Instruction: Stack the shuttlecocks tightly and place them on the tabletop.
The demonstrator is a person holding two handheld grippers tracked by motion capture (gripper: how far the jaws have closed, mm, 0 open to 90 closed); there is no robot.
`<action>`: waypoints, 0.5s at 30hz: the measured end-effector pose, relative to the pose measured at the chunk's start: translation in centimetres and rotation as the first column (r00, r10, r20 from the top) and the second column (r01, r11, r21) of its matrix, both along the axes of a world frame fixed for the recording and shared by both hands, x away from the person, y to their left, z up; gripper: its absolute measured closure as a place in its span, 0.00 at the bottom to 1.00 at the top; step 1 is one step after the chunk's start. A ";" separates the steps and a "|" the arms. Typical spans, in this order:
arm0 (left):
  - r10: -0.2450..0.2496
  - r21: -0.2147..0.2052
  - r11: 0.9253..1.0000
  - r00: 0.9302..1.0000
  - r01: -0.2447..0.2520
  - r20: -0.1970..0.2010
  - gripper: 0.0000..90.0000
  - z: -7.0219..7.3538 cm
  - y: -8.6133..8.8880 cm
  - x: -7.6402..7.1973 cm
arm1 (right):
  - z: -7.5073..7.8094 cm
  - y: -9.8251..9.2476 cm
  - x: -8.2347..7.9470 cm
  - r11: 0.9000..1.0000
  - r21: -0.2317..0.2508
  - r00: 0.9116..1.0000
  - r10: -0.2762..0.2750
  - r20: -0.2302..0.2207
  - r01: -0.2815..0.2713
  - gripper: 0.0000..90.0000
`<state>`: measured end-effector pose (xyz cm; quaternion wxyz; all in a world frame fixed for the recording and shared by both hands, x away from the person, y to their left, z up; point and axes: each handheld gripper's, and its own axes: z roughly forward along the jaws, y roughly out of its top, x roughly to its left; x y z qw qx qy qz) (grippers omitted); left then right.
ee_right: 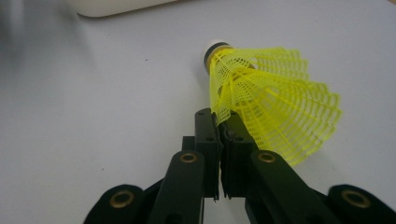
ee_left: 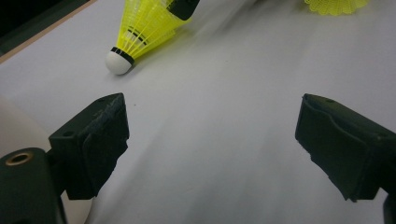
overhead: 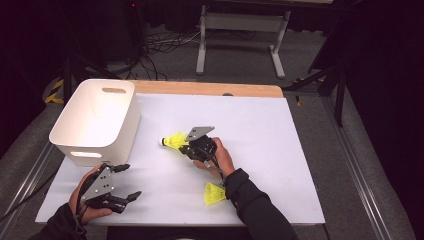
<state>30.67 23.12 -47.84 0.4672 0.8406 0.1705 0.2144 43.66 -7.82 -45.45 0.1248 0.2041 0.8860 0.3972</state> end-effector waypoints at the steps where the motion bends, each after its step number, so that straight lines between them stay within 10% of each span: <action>1: 0.000 0.000 1.000 1.000 0.000 0.000 0.12 0.0 0.0 0.0 | -0.1 0.1 0.0 1.000 -0.007 1.000 0.004 -0.002 -0.004 0.97; 15: -0.002 0.006 1.000 1.000 0.002 -0.001 0.12 0.0 0.0 0.0 | -0.4 0.2 0.1 0.999 -0.054 1.000 0.009 -0.022 -0.010 0.83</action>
